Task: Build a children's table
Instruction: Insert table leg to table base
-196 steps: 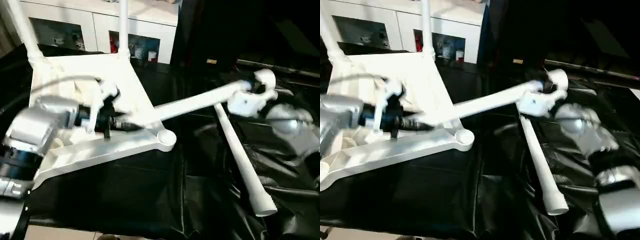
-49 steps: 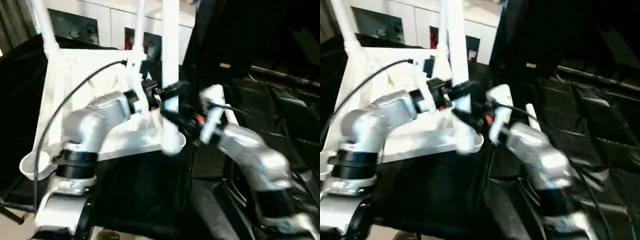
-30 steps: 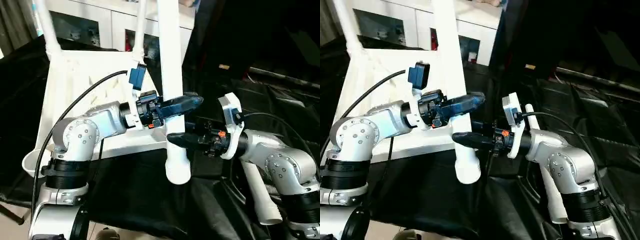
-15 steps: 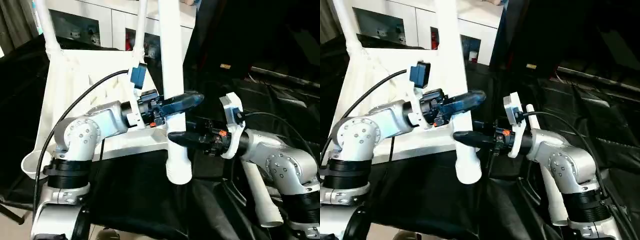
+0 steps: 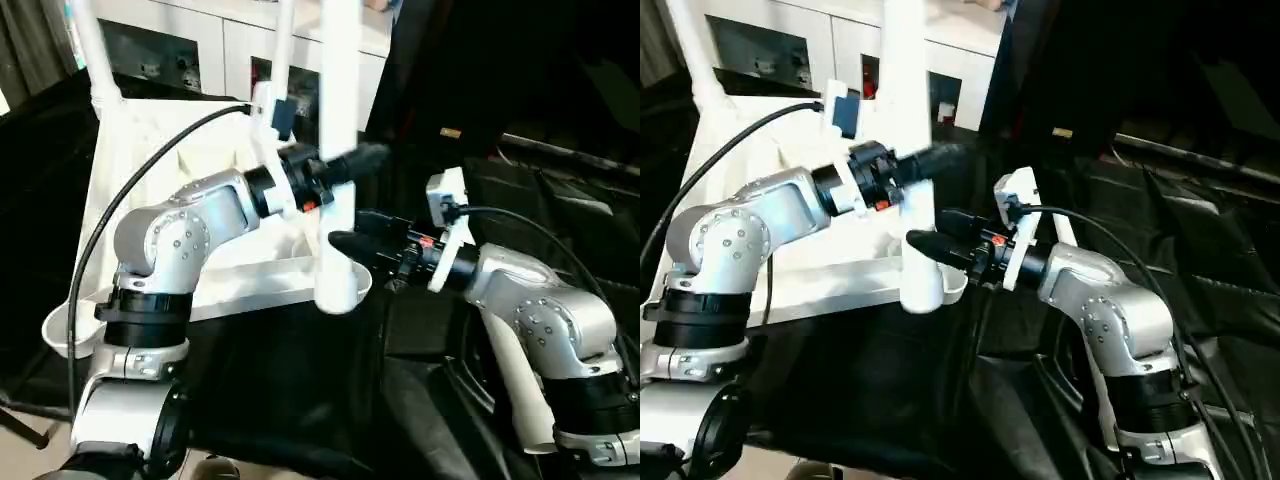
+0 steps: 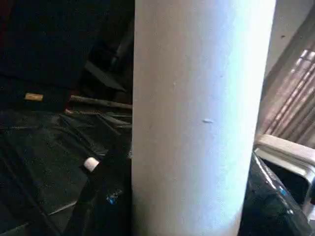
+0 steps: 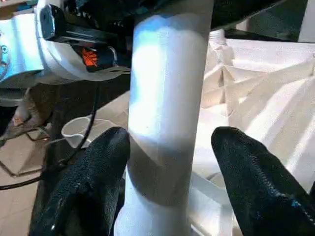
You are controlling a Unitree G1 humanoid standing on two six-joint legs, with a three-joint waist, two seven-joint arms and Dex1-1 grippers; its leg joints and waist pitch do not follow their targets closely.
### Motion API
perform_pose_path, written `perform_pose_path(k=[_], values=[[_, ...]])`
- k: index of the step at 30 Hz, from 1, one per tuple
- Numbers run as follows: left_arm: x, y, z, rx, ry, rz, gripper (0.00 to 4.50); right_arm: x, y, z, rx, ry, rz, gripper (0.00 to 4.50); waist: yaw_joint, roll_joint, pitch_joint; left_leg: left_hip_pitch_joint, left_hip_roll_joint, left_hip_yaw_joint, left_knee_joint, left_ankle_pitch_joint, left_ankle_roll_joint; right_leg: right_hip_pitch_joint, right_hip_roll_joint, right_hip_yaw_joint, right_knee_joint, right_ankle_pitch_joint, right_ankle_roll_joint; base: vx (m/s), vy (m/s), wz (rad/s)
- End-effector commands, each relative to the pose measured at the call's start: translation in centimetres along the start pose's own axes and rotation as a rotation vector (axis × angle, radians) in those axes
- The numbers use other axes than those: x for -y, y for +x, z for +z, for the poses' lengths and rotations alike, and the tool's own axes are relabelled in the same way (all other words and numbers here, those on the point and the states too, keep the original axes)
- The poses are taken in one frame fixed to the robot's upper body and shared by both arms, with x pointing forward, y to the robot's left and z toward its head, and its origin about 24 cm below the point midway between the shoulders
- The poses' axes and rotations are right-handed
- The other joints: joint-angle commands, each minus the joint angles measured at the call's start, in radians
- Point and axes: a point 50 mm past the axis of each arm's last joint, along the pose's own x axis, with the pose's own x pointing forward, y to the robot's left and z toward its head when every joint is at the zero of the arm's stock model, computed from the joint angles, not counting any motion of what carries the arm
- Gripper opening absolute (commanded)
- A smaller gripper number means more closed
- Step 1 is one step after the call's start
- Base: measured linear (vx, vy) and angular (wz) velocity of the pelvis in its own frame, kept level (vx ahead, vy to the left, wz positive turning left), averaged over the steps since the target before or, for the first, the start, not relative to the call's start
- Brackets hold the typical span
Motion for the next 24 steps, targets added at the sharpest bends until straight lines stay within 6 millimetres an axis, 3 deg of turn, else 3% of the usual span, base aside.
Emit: perform_pose_path(k=[1, 2, 8, 13, 18, 21, 24], values=[[0.7, 0.7, 0.7, 0.011, 0.021, -0.019, 1.86, 0.5, 0.1, 0.0, -0.031, -0.009, -0.045, 2.98, 0.001, 0.021, -0.074, 0.018, -0.003, 0.007, -0.073, -0.217, -0.077, 0.048, -0.027, 0.020, -0.067, -0.188, -0.127, 0.000, 0.000, 0.00], [0.7, 0.7, 0.7, 0.017, 0.011, -0.018, 1.86, 0.4, 0.3, -0.3, -0.038, -0.004, -0.050, 2.98, 0.002, 0.018, -0.073, 0.018, -0.003, 0.008, -0.073, -0.216, -0.076, 0.049, -0.027, 0.020, -0.068, -0.188, -0.130, 0.000, 0.000, 0.00], [0.8, 0.8, 0.8, 0.024, 0.006, -0.017, 1.86, 0.1, 0.8, -0.8, -0.053, 0.006, -0.037, 2.98, 0.002, 0.019, -0.070, 0.019, -0.003, 0.007, -0.075, -0.245, -0.077, 0.047, -0.029, 0.021, -0.073, -0.235, -0.121, 0.000, 0.000, 0.00], [0.8, 0.8, 0.7, 0.029, 0.003, -0.016, 1.86, 0.0, 1.2, -1.3, -0.069, 0.022, -0.026, 2.58, 0.001, 0.020, -0.068, 0.020, -0.002, 0.005, -0.077, -0.280, -0.082, 0.045, -0.030, 0.020, -0.078, -0.279, -0.107, 0.000, 0.000, 0.00], [0.8, 0.6, 0.4, 0.020, 0.019, -0.012, 1.86, -0.1, 1.1, -1.1, -0.055, 0.027, -0.010, 2.13, 0.002, 0.018, -0.069, 0.019, -0.002, 0.005, -0.077, -0.269, -0.081, 0.045, -0.030, 0.020, -0.076, -0.260, -0.108, 0.000, 0.000, 0.00], [0.5, 0.2, -0.4, -0.027, -0.008, -0.034, 2.55, -0.2, 0.9, -0.8, -0.021, 0.040, 0.020, 1.92, 0.002, 0.020, -0.070, 0.019, -0.002, 0.006, -0.076, -0.255, -0.078, 0.046, -0.030, 0.021, -0.074, -0.246, -0.112, 0.000, 0.000, 0.00], [0.1, -0.3, -1.1, -0.038, -0.015, -0.038, 2.64, -0.4, 0.4, -0.3, 0.020, 0.061, 0.073, 1.89, 0.002, 0.019, -0.070, 0.019, -0.002, 0.007, -0.076, -0.254, -0.073, 0.046, -0.029, 0.021, -0.072, -0.233, -0.120, 0.000, 0.000, 0.00]])
